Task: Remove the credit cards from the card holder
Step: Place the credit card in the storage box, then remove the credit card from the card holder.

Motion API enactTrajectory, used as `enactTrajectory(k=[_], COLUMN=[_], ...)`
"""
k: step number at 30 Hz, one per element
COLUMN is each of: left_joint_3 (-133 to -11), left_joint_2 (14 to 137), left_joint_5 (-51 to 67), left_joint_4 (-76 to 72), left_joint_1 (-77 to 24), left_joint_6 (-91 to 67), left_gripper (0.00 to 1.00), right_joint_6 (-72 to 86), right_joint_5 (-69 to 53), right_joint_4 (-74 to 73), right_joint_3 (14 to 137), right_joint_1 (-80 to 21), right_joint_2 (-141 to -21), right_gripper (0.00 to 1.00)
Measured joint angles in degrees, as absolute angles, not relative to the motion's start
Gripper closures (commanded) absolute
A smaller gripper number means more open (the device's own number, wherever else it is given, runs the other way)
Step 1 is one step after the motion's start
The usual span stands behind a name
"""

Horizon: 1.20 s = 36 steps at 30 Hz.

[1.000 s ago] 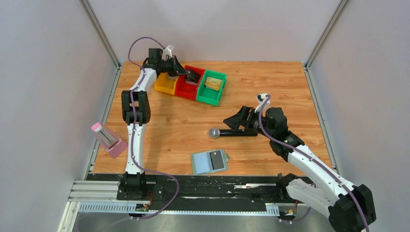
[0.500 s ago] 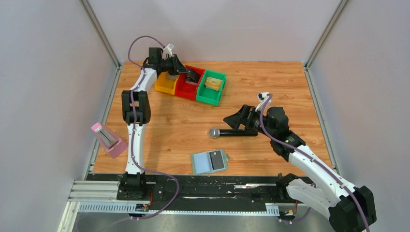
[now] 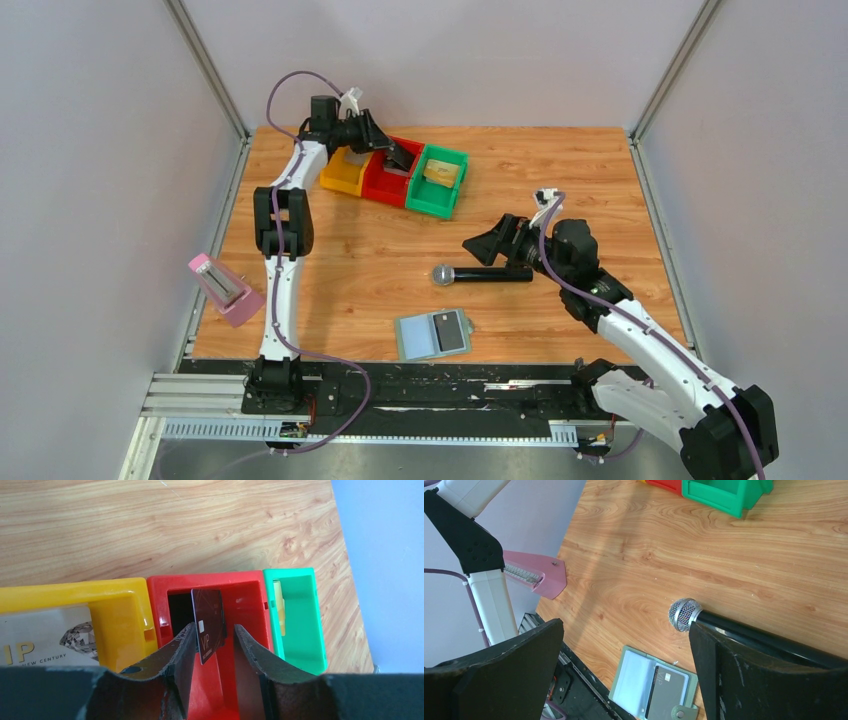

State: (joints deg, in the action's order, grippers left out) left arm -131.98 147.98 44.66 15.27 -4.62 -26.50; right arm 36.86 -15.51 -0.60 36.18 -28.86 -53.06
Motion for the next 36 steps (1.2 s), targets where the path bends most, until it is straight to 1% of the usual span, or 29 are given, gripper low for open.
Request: enactTrajectory(k=[2, 13, 17, 24, 27, 29, 31, 34, 36], left_joint_3=[-131.98, -131.98, -131.96, -131.81, -129.01, -125.36, -120.97, -113.97, -108.29], left_joint_2=[147.98, 147.28, 146.56, 144.16, 140.88, 137.23, 132.86, 126.13, 121.14], left_joint_5=[44.47, 42.15, 40.62, 38.63, 38.44, 38.44, 38.54, 39.16, 39.18], left_joint_4=[15.05, 15.14, 15.44, 16.14, 17.08, 17.91, 18.59, 19.2, 19.64], left_joint_1=[-4.73, -4.91, -4.91, -4.91, -4.91, -4.91, -4.91, -5.13, -5.43], left_joint_6=[-26.48, -26.48, -26.35, -26.22, -26.24, -26.44, -26.85, -27.7, -27.99], left_gripper=[0.54, 0.5, 0.45, 0.46, 0.47, 0.48, 0.5, 0.51, 0.52], right_joint_6=[36.86, 36.91, 36.93, 36.95, 36.95, 36.93, 36.86, 36.73, 36.82], right_joint_5=[-15.46, -14.83, -14.83, -13.65, -12.56, -12.03, -12.1, -12.91, -13.96], right_joint_4=[-0.6, -1.65, -2.92, -5.54, -8.19, -10.15, -11.84, -14.66, -15.88], right_joint_3=[36.18, 37.69, 38.04, 39.33, 41.54, 42.46, 42.59, 42.59, 42.35], right_joint_1=[-28.86, -28.86, -28.86, -28.86, -28.86, -28.86, -28.86, -28.86, -28.86], right_joint_2=[-53.06, -53.87, -54.26, -55.55, -57.36, -58.04, -58.15, -58.13, -57.82], right_gripper=[0.0, 0.0, 0.0, 0.0, 0.0, 0.04, 0.12, 0.26, 0.36])
